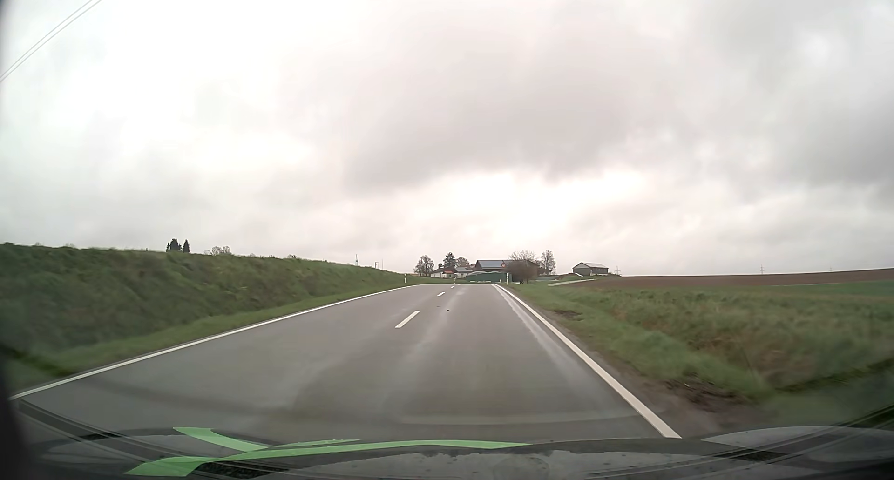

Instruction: Follow the waypoints while adhering to traffic rules and regulations

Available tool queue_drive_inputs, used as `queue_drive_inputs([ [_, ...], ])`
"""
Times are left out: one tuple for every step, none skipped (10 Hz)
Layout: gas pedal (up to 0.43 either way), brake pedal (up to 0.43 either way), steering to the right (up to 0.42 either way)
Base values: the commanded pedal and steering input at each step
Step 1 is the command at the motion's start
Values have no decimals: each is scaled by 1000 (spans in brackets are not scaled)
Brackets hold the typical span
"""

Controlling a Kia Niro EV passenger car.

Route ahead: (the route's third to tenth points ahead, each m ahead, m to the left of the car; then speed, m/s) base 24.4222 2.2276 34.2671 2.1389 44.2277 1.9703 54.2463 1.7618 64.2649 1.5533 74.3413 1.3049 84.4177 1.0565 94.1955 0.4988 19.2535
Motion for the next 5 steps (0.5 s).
queue_drive_inputs([
  [130, 0, -3],
  [130, 0, -3],
  [138, 0, -3],
  [138, 0, -3],
  [150, 0, -2],
])
